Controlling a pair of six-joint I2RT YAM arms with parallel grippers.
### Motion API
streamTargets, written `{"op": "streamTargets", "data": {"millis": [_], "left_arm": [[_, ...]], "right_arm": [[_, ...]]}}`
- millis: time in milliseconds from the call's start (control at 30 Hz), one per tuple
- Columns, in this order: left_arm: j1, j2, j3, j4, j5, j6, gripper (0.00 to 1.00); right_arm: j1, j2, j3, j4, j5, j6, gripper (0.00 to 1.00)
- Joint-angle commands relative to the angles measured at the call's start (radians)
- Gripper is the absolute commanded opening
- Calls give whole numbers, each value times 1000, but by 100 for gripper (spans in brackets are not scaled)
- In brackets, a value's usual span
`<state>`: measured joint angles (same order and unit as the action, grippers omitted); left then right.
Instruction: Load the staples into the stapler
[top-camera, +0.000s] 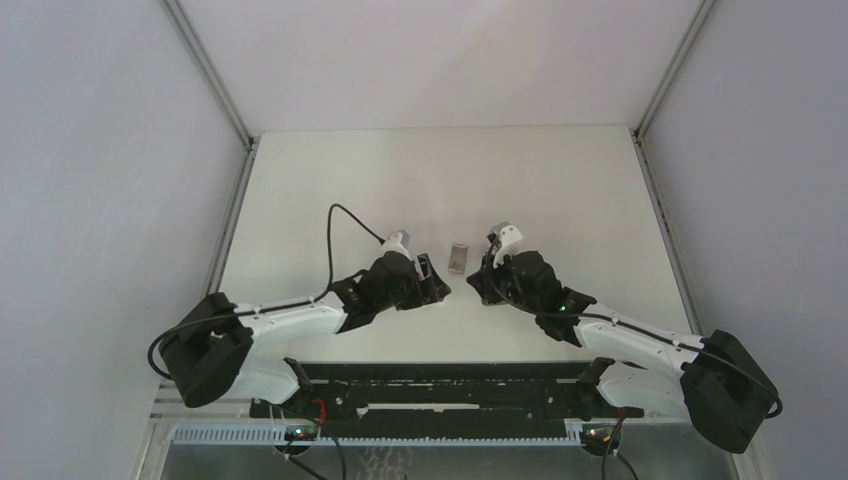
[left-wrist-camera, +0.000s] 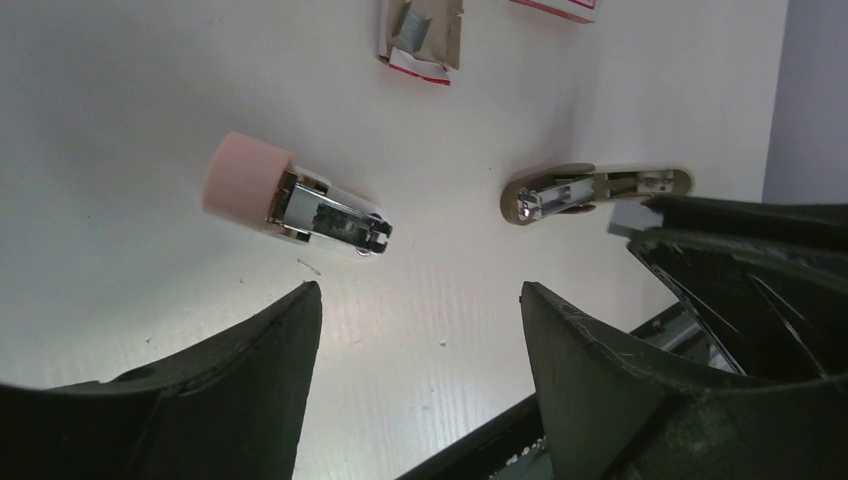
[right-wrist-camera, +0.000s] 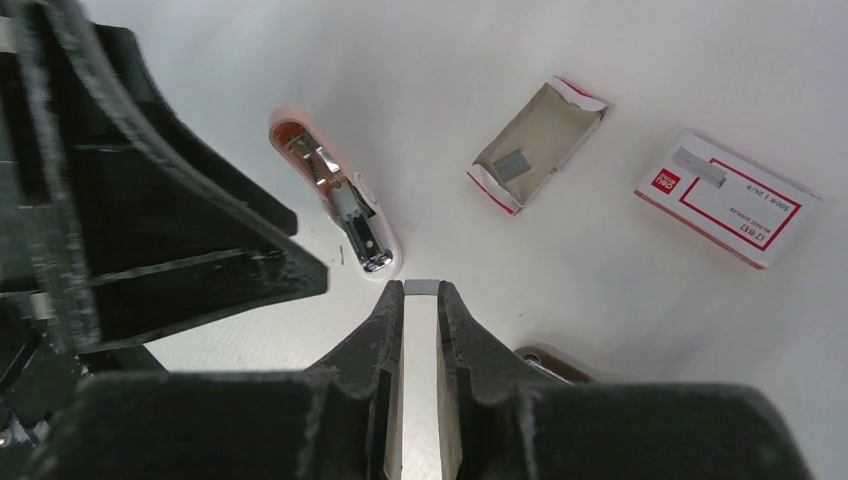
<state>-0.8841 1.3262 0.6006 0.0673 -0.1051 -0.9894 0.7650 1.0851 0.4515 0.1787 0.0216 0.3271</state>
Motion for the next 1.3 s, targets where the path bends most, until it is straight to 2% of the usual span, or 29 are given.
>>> {"op": "streamTargets", "data": {"millis": [0, 600, 933, 1133, 1267], "left_arm": [[-3, 66, 36, 69, -37, -19, 77], [11, 224, 108, 85, -86, 96, 78], [23, 237, 111, 168, -54, 186, 78], [34, 102, 18, 134, -44, 201, 78], [55, -84, -7, -22, -47, 243, 81]], "right_arm": [[-6, -34, -3, 13, 6, 27, 2], [-8, -40, -16, 21, -4, 30, 2], [12, 0, -28, 70, -7, 31, 2], [56, 59, -15, 103, 40, 29, 2], [115, 106, 16, 108, 119, 20, 2]]}}
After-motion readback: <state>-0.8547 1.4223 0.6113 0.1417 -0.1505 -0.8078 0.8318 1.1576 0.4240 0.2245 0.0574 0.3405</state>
